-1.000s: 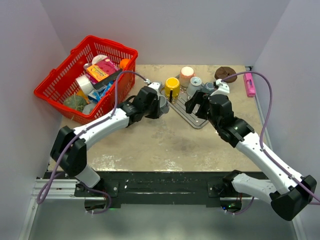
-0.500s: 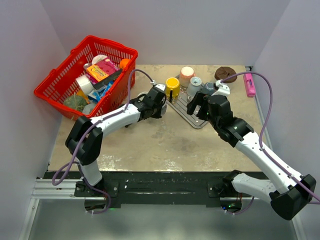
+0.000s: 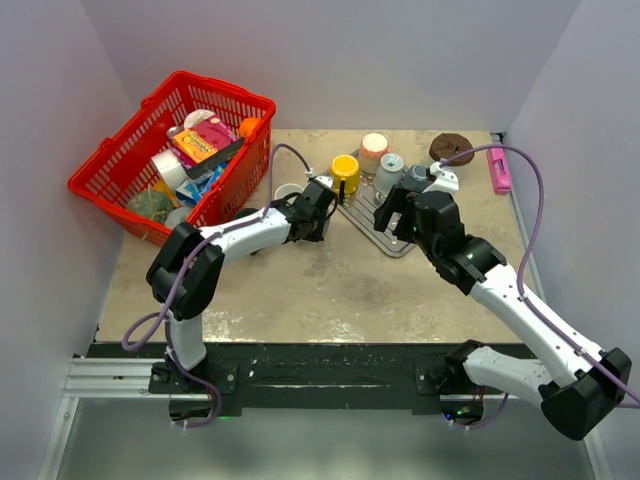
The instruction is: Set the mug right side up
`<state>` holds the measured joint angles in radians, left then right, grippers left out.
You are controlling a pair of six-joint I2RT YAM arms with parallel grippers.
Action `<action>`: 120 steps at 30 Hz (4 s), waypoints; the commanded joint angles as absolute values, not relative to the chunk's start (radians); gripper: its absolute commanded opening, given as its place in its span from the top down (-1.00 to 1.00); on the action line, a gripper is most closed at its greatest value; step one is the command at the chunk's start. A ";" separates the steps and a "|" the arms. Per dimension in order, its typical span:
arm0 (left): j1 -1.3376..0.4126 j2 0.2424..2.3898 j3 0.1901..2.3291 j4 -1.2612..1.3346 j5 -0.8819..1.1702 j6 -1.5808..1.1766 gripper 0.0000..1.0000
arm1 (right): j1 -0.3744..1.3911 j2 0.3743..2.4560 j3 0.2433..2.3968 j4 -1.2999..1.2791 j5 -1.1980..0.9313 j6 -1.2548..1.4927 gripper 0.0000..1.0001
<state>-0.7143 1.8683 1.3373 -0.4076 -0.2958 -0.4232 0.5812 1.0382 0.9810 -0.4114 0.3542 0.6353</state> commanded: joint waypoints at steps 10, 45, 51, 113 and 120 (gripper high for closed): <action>-0.712 1.881 1.411 -0.377 -0.325 -0.410 -0.13 | 0.574 1.035 0.956 -0.364 0.361 0.644 -0.89; -0.710 1.092 1.152 -0.295 -0.094 -0.321 -0.99 | 0.581 1.995 1.612 -0.229 0.466 0.459 -0.62; -0.709 1.114 1.152 -0.296 -0.087 -0.321 -0.99 | 0.581 2.045 1.641 -0.203 0.498 0.488 -0.46; -0.695 1.085 1.111 -0.252 0.014 -0.439 -0.99 | 0.486 1.496 1.387 -0.058 0.073 0.551 1.00; -0.695 1.019 1.108 -0.100 0.078 -0.472 -0.99 | 0.482 1.278 1.215 0.257 -0.231 0.669 1.00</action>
<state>-0.7006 1.0519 1.0752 -0.2287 0.0143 -0.4313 0.4808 1.4010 1.2549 -0.0887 -0.0223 0.5838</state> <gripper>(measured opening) 0.992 0.085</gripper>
